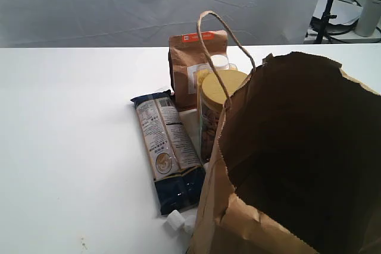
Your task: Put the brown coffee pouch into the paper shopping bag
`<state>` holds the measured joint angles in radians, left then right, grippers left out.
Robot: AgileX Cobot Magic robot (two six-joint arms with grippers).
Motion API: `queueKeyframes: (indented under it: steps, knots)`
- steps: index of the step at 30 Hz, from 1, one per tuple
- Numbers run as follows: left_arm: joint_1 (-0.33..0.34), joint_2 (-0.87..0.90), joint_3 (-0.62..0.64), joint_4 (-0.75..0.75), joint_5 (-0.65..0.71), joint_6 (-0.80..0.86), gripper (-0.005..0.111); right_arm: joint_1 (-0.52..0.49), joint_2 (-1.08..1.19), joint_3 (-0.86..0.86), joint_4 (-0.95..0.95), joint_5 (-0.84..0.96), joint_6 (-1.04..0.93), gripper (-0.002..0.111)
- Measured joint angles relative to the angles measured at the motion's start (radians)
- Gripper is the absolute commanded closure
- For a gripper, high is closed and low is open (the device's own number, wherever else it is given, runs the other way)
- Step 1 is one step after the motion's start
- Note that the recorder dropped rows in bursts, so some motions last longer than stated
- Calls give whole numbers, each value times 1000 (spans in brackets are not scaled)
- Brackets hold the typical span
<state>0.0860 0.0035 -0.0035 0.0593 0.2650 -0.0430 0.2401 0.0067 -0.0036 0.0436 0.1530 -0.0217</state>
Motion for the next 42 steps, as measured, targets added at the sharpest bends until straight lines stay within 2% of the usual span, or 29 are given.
queueKeyframes:
  steps: [12,20,24,28,34,42]
  knots:
    - [0,0,0,0,0,0,107,0,0,0,2,-91,0,108]
    - [0,0,0,0,0,0,107,0,-1,0,159,-240,4,108]
    - [0,0,0,0,0,0,107,0,-1,-14,213,-335,66,108]
    - [0,0,0,0,0,0,107,0,22,-147,185,-249,92,108]
    - [0,0,0,0,0,0,107,8,245,-420,157,-64,81,108]
    - [0,0,0,0,0,0,107,149,694,-822,272,284,-225,108]
